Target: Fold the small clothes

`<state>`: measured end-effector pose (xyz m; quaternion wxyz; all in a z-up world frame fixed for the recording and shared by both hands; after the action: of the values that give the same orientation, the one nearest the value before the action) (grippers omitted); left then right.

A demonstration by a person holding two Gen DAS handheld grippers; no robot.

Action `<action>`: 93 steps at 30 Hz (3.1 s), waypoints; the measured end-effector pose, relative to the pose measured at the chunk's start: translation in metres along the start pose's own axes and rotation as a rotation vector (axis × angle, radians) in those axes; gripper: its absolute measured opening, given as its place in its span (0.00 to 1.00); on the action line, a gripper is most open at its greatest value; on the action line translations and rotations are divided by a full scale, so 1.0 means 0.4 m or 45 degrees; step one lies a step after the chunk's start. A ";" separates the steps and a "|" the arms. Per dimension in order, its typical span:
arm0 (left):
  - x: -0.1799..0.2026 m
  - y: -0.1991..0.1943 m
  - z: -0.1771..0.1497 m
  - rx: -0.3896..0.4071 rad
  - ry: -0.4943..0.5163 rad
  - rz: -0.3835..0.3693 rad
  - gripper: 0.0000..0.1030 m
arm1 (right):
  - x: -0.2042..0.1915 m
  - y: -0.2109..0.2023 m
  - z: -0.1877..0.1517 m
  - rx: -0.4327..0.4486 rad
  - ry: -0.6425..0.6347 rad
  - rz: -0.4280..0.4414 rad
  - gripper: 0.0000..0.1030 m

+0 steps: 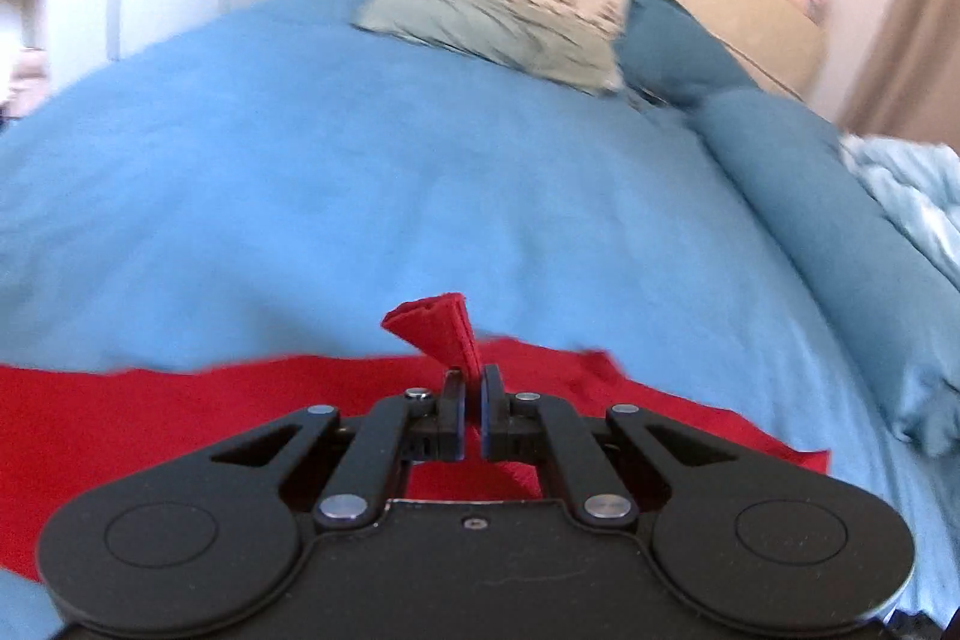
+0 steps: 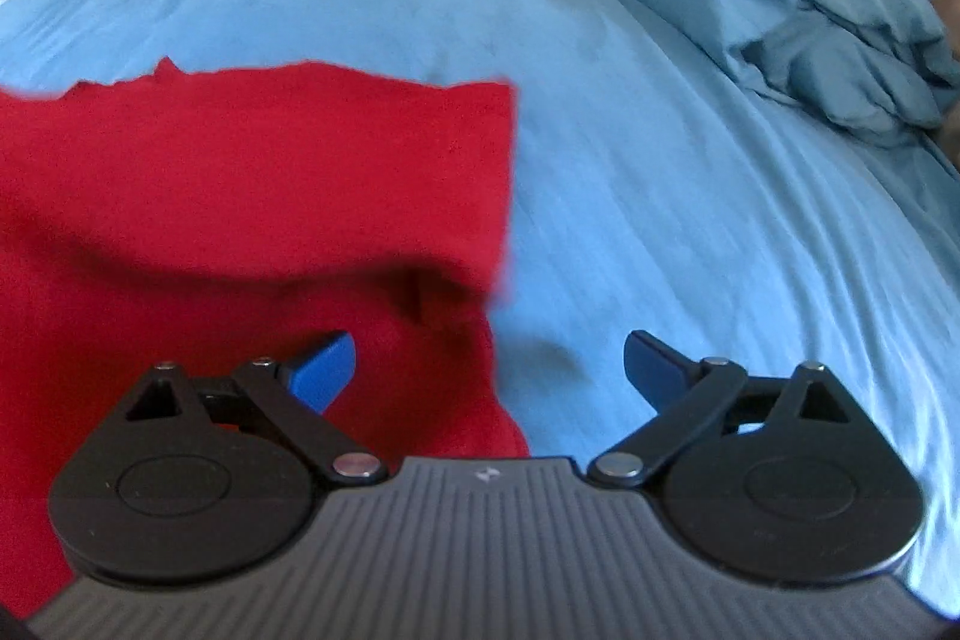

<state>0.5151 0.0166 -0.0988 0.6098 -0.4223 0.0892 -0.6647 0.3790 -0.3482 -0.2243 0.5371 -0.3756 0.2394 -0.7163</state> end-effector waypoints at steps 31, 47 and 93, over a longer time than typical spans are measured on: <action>-0.120 -0.049 -0.079 0.007 0.195 0.280 0.53 | 0.024 -0.073 0.138 0.209 -0.161 0.205 1.00; -0.159 0.200 -0.119 -0.073 0.329 0.450 0.45 | 0.100 0.277 0.238 0.020 0.080 0.014 1.00; -0.534 -0.362 0.093 0.143 -0.326 0.566 0.99 | -0.452 -0.327 0.344 0.134 -0.199 0.566 1.00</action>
<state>0.4121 0.2554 -0.0807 0.7698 -0.4383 0.0648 -0.4594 0.4366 -0.1279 -0.0944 0.7174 -0.3394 0.2362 -0.5606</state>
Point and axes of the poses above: each gripper's, at about its wrist camera, not at the fingertips, and y roughly the way its jaws point, x to its right, z to its top, the point moved 4 cm from there along y, roughly the way its jaws point, and after that the axes turned 15 degrees about -y, right-handed, at the moved point
